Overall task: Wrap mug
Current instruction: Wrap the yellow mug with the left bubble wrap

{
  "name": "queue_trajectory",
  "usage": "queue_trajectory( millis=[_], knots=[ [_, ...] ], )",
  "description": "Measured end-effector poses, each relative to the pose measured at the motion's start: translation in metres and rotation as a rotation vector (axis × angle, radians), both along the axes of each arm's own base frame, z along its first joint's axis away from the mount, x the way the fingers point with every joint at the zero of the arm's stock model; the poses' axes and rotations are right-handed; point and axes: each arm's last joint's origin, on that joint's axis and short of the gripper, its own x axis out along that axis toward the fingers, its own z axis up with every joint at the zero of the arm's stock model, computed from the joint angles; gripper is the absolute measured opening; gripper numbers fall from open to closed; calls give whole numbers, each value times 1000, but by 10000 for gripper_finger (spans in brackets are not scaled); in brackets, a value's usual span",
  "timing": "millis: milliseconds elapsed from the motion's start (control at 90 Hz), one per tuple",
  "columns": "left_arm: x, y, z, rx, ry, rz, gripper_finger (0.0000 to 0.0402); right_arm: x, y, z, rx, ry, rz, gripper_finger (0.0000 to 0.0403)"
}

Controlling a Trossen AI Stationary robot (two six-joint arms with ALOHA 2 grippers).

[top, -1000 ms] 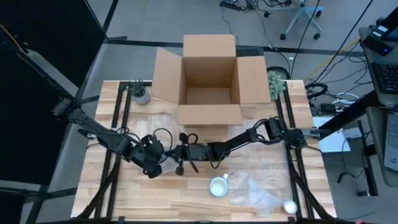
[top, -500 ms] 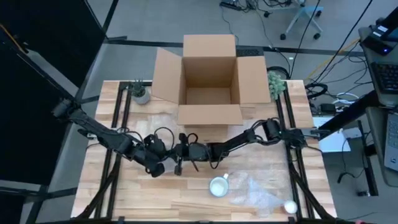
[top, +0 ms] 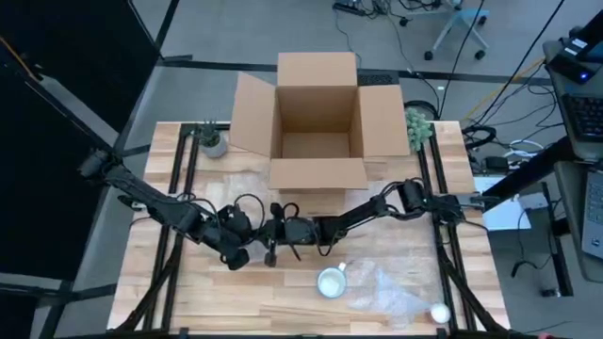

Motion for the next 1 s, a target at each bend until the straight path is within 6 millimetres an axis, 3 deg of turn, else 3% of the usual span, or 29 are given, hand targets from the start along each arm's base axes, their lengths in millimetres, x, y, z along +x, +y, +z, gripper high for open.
queue_trajectory(
  millis=[222, 744, 1000],
  knots=[
    [-7, 3, 20, 6, 6, -7, 2, 0, -1, 1, 1, -7, -6, 0],
    [-15, 11, 40, 14, -78, -43, 2, 0, -2, -2, -4, 9, -9, 0],
    [-29, 20, 84, -18, -249, -60, 2, 0, -2, -2, -2, 6, 4, 0]
  ],
)
